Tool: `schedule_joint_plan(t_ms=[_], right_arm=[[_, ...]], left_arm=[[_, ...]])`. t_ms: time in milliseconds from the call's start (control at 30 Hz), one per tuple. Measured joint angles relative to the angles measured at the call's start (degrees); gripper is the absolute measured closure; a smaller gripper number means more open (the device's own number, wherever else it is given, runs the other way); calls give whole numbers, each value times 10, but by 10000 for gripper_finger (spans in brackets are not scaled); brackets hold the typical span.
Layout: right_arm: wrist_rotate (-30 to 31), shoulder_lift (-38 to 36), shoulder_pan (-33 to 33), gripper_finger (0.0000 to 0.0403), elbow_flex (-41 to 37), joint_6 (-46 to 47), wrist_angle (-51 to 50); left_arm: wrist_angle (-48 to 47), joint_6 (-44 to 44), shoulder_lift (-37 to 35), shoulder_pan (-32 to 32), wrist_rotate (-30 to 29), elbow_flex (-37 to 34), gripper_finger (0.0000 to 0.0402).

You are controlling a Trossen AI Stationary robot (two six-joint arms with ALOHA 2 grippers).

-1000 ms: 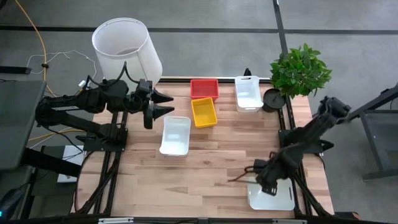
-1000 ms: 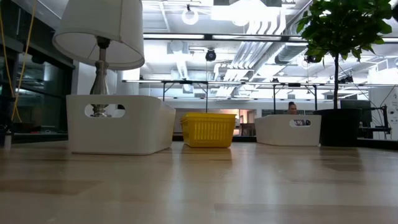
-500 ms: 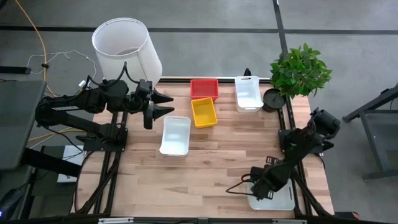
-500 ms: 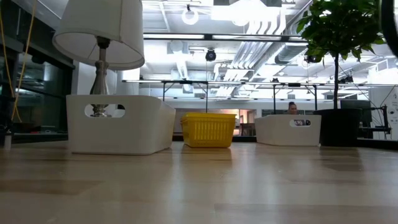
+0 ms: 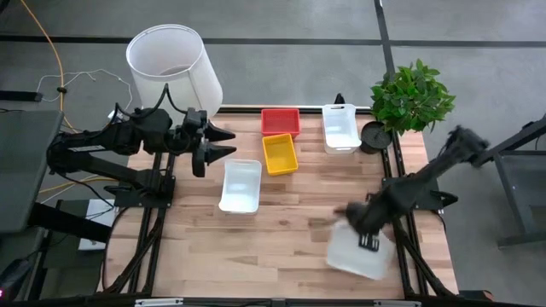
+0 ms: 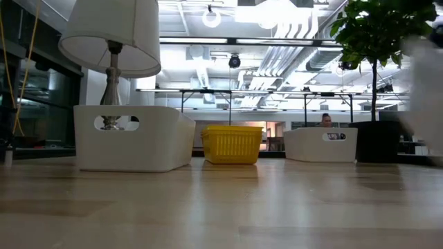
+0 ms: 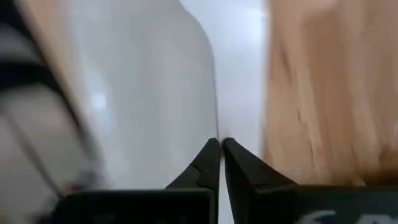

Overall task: Stack baskets by color
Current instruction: Stack the bottom right white bin on the white bin, then stack the bottom right white bin on the middle white bin

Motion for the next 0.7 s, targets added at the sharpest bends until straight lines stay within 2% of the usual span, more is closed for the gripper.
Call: schedule_joint_plan(t_ms=[133,233,400,500,700], right_arm=[[36,-111,-81,402,15,49,46],[82,-147,-151,403,16,83,106],[159,-109,-241,403,15,88,293],[158,-61,-275,403,16,83,396],[139,-32,-292,403,15,117,307]], left_arm=[[15,10,-10,0,0,0,181],[59,41,-16,0,-1,0,181],[144,95,-20,0,-26,0,181],[167,120,-22,0,-45,0,181],[162,131,-25,0,-49,0,181]])
